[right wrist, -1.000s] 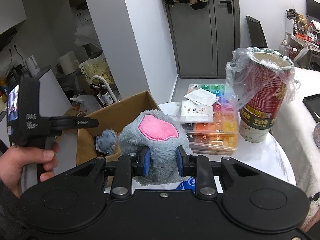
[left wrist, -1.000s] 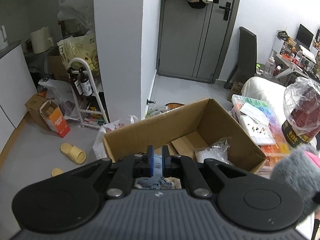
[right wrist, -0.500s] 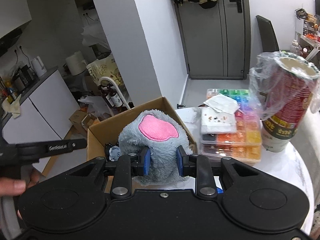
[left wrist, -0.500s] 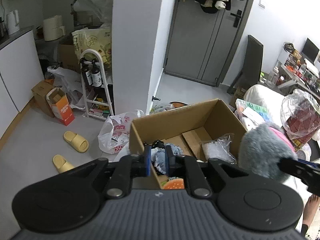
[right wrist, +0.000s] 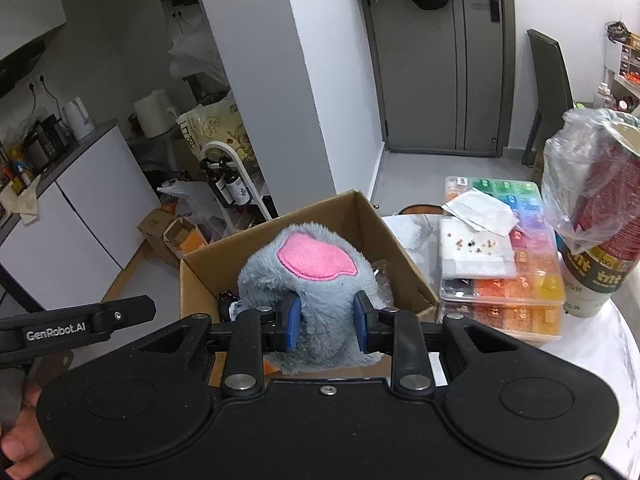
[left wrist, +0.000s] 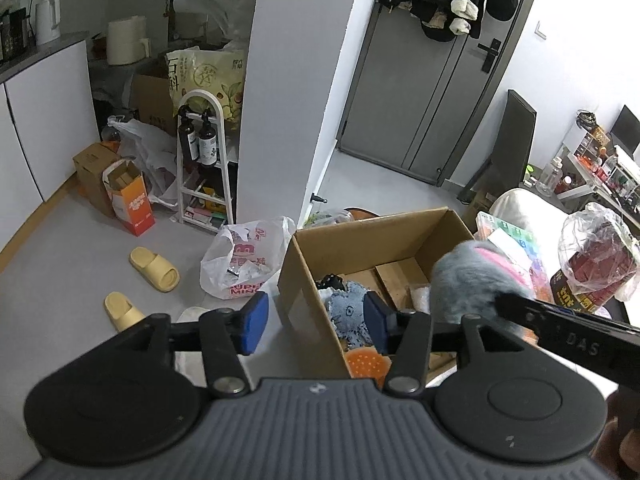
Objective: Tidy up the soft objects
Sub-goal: 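Withdraw both tools from the box toward the blue tissue pack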
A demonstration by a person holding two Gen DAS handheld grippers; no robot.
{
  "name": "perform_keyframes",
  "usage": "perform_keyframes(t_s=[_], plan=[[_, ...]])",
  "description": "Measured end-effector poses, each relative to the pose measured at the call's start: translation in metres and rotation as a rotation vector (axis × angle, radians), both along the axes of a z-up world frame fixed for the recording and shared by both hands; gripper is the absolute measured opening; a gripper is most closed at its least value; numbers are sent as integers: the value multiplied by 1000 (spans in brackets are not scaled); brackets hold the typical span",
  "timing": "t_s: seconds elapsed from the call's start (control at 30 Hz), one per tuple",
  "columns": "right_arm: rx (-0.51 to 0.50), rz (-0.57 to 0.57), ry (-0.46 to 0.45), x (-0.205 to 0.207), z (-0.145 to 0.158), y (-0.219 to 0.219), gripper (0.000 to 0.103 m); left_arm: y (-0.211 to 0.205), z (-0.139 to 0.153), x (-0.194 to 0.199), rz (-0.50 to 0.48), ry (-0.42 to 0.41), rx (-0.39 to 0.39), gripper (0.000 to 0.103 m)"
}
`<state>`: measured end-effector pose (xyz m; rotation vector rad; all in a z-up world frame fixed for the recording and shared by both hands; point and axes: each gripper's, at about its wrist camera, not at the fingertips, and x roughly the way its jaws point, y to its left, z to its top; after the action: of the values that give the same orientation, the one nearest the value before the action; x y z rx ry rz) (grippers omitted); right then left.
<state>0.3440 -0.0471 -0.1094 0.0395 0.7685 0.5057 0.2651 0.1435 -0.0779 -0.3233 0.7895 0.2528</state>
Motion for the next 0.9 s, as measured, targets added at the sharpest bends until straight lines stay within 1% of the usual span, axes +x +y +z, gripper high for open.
perform_keyframes(t_s=[0.03,0.1,0.13,0.23,0.4,0.57,0.67,0.73,0.77,0.83,0.87,0.9], plan=[[18,6,3,-1,1,-1,48,0,0,-1,3,-1,-7,53],[40,-9,0,-3,4,-7,63,-2,1,-1,-2,-1,-11,55],[42,-16,-11,-5,5,-11,64,-3,2,-2,-6,-1,-8,55],[50,-21,-1,-8,7,-21,64,-8,4,-4,-10,-4,-4,59],[46,-28,18,-17,8,-39,64,-16,6,-8,-31,-6,17,74],[36,-34,38,-28,7,-55,68,-28,5,-12,-64,11,25,82],[34,-38,43,-35,7,-64,72,-34,6,-15,-79,18,26,85],[31,-41,40,-41,9,-72,78,-38,7,-17,-92,22,35,87],[30,-43,40,-43,9,-76,79,-42,8,-18,-99,23,42,87],[24,-47,40,-48,10,-83,84,-49,9,-19,-105,28,61,91],[20,-50,41,-50,10,-85,85,-51,10,-19,-109,22,65,95],[17,-55,42,-52,9,-89,86,-54,11,-19,-114,15,65,98]])
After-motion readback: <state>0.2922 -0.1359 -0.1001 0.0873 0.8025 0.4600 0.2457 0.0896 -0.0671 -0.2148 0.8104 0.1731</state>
